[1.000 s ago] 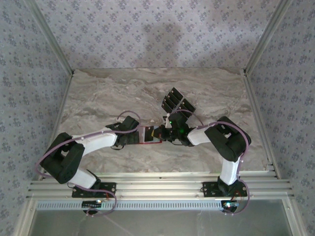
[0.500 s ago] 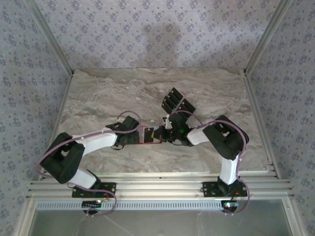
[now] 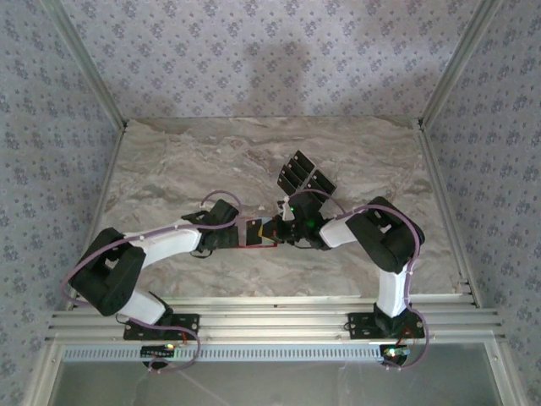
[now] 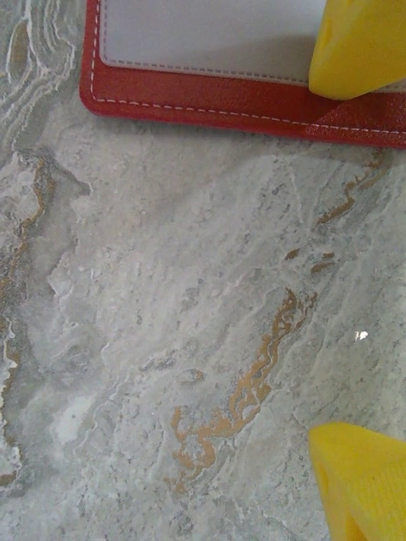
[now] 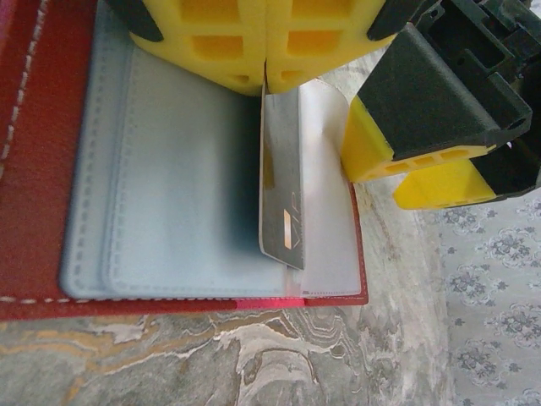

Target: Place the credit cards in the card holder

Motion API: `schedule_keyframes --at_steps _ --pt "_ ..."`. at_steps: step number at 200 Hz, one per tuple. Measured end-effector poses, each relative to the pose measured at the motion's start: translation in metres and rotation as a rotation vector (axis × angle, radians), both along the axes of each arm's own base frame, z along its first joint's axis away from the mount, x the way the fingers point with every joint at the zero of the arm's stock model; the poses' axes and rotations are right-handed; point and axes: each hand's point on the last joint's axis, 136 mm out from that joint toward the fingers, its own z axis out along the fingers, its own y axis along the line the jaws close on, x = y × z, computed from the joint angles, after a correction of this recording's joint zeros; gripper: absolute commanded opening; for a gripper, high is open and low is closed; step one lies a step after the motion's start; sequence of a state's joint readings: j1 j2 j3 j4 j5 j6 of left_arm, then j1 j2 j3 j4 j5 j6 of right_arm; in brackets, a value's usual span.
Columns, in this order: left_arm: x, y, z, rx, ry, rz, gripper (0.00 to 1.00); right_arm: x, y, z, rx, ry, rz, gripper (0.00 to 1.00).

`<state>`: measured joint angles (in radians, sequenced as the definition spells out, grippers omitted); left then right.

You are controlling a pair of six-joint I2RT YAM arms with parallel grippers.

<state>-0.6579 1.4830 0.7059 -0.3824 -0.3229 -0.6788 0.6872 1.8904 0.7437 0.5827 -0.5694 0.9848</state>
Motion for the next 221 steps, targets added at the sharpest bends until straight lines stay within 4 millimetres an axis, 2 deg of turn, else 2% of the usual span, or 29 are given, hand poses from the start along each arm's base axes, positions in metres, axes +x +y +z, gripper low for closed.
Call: schedule_keyframes --at_steps 221 --pt "-0.0012 0.0024 0.0005 0.012 0.008 0.04 0.98 0.0067 -0.0004 -0.0006 0.035 0.008 -0.007 0.0"
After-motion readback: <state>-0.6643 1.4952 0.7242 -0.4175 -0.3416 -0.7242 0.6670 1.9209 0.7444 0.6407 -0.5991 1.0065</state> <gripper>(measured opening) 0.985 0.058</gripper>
